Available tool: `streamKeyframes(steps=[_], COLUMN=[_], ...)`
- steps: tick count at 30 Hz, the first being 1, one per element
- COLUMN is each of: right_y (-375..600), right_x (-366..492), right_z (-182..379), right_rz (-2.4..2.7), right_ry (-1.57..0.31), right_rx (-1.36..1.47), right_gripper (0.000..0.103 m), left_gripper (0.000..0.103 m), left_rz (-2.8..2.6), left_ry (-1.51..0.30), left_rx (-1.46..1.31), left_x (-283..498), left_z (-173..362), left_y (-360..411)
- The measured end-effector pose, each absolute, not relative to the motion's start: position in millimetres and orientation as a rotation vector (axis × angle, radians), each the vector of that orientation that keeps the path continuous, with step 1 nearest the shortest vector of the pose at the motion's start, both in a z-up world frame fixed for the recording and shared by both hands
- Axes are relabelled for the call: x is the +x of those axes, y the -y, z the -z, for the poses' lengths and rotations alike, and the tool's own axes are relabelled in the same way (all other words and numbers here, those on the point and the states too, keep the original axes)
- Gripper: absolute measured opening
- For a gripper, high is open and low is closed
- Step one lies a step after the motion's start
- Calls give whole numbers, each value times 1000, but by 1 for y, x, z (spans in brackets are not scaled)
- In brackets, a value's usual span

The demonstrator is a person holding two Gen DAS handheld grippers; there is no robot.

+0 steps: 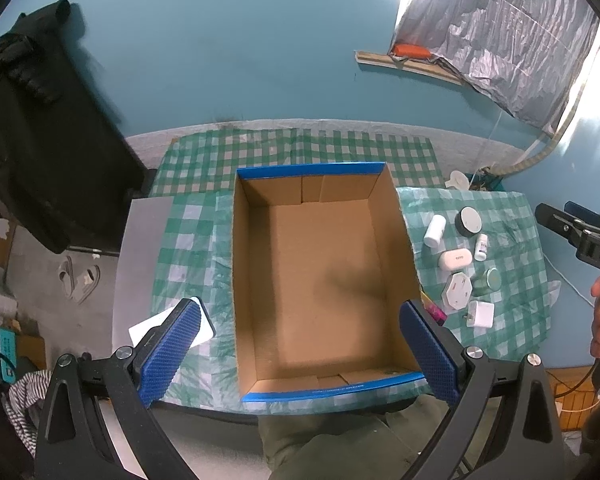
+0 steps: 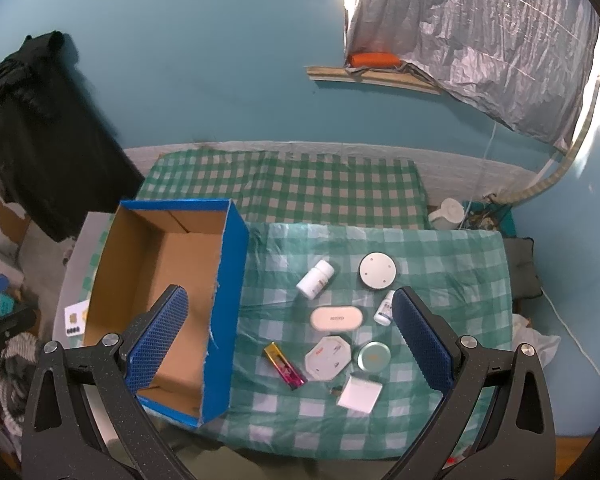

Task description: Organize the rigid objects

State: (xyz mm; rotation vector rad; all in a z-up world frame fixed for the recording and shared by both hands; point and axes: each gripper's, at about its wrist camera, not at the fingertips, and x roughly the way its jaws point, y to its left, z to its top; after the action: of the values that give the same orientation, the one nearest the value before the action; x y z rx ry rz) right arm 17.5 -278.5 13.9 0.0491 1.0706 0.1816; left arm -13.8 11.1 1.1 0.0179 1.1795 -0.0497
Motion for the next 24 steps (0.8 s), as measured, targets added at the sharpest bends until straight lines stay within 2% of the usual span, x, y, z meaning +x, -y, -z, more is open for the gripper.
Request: streamKeyframes(steps=[24], right_y=[273], right_x=[20], right_z=[-13], right_rz=[-178], right_ry=[-1076], right_rx=[26], right_gripper=[101], left_gripper=[100], left_rz=[57], left_ry=[-1179], left_rx=[18], left_x=[-14], left_z=[-2], left_y=[-12])
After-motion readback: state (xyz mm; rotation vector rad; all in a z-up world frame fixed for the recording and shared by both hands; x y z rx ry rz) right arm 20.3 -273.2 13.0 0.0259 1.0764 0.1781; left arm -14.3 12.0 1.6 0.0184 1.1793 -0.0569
